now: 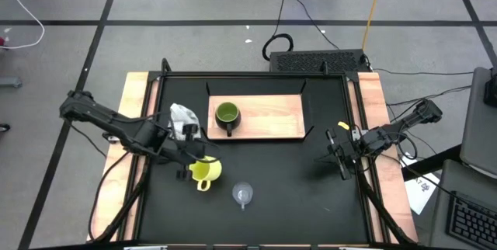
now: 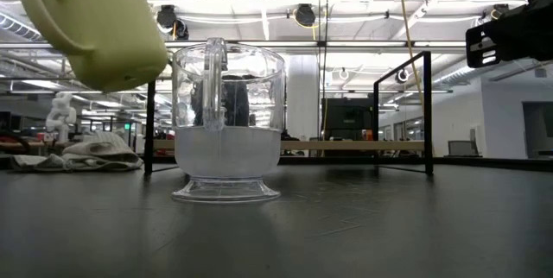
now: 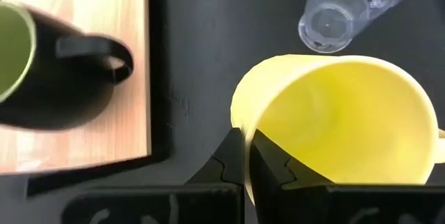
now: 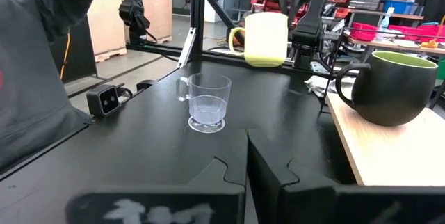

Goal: Stack small to large cups/mugs on shelf
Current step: Put the yellow mug on the shelf

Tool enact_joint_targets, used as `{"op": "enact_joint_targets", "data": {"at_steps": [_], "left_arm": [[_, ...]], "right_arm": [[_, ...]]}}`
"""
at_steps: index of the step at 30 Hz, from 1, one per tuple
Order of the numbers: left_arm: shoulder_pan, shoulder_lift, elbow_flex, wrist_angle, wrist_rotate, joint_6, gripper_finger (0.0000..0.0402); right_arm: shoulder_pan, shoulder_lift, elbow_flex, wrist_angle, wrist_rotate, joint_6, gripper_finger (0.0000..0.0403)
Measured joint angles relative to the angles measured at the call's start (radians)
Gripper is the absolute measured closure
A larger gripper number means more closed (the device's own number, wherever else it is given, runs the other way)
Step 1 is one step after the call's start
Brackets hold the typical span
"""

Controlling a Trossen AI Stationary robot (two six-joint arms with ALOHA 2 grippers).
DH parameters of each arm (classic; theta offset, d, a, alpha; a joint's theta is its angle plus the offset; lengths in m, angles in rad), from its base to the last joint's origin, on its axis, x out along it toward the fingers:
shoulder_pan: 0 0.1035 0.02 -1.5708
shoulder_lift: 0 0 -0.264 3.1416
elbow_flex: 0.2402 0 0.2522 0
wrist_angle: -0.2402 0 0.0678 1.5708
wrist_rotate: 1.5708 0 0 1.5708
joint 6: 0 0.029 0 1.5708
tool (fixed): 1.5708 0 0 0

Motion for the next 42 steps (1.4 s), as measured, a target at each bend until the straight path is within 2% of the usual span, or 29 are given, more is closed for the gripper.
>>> {"op": "enact_joint_targets", "data": {"at_steps": [12,20,27,38,42], "left_arm": [[-0.012,-0.240,-0.324,0.325,-0.010,-0.085,0.0398],[-0.038,-0.333,-0.465,0.467,-0.013,-0.112,0.0398],[-0.077,-0.385,-0.602,0.732,-0.015,-0.077,0.0398],[-0.157,-0.435,-0.683,0.795,-0.243,0.003,0.0398],[-0.163,-0.470,-0.706,0.861,-0.241,0.070,0.0398]], "right_arm": [[0.000,0.000,0.000,0.006,0.000,0.000,0.0403],[0.000,0.000,0.000,0.011,0.000,0.000,0.0403],[0.000,0.000,0.000,0.011,0.000,0.005,0.0403],[0.000,0.000,0.000,0.011,0.000,0.014,0.0403],[0.000,0.000,0.000,0.011,0.000,0.009,0.0403]]}}
